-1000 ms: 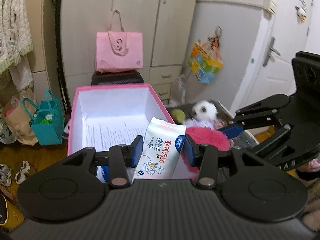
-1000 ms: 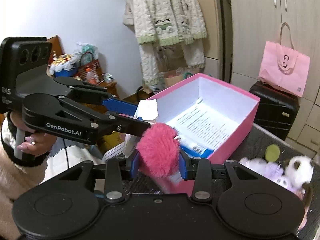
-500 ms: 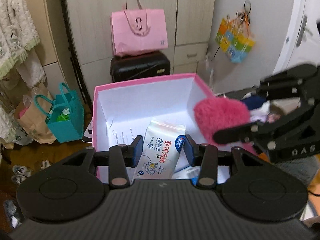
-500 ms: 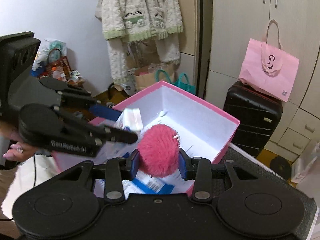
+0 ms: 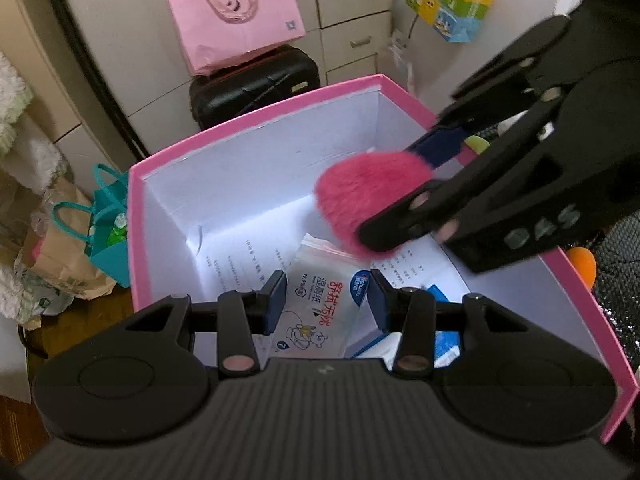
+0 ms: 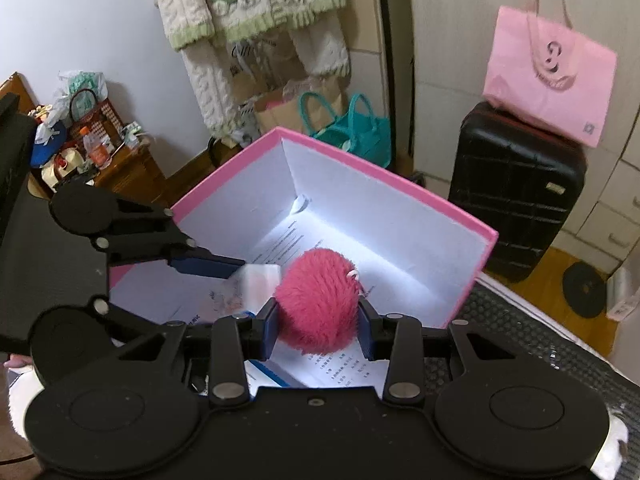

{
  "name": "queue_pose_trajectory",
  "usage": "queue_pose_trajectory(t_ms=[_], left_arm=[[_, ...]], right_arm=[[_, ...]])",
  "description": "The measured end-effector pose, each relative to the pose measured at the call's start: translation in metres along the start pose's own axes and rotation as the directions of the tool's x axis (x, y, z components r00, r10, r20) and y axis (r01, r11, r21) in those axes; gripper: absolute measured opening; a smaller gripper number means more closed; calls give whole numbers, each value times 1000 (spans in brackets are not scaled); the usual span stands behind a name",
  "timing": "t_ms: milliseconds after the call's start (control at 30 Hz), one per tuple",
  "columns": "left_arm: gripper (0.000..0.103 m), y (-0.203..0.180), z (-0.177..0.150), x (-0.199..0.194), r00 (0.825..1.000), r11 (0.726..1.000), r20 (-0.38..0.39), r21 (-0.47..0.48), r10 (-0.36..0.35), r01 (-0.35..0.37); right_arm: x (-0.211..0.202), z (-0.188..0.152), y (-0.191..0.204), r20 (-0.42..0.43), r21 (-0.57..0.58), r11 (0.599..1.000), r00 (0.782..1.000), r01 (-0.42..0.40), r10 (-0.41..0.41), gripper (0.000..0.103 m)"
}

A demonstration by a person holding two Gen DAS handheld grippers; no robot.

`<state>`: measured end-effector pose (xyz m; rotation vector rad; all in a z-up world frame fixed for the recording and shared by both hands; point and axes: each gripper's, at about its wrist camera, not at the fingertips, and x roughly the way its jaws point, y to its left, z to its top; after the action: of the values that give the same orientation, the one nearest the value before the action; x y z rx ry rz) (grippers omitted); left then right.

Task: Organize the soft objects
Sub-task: 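Carry both items to the pink box and release them inside, then withdraw both grippers from the box back toward the table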

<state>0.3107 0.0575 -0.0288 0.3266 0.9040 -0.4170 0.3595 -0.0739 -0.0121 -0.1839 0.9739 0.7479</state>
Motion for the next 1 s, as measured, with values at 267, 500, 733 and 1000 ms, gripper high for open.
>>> queue_pose_trajectory(t_ms=[267,500,733,1000], left_arm=[[47,5,3,14,1000,999,-1,-19,31,-31],[56,3,-1,-4,999,999,30,-5,32,-32],[60,-4,-14,-30,998,999,45,-5,37,-37],[63,-24,-28,-65,996,998,76,35,39,-42]], right_arm=[[18,10,-5,-17,-10,1000,1000,2,-2,48],[-2,3,-10,30,15,1000,1000,5,-6,55],[-37,-9,1,75,-1,1000,997,29,-29,55],[-75,-28,26,107,-44,999,994,18,-13,56]])
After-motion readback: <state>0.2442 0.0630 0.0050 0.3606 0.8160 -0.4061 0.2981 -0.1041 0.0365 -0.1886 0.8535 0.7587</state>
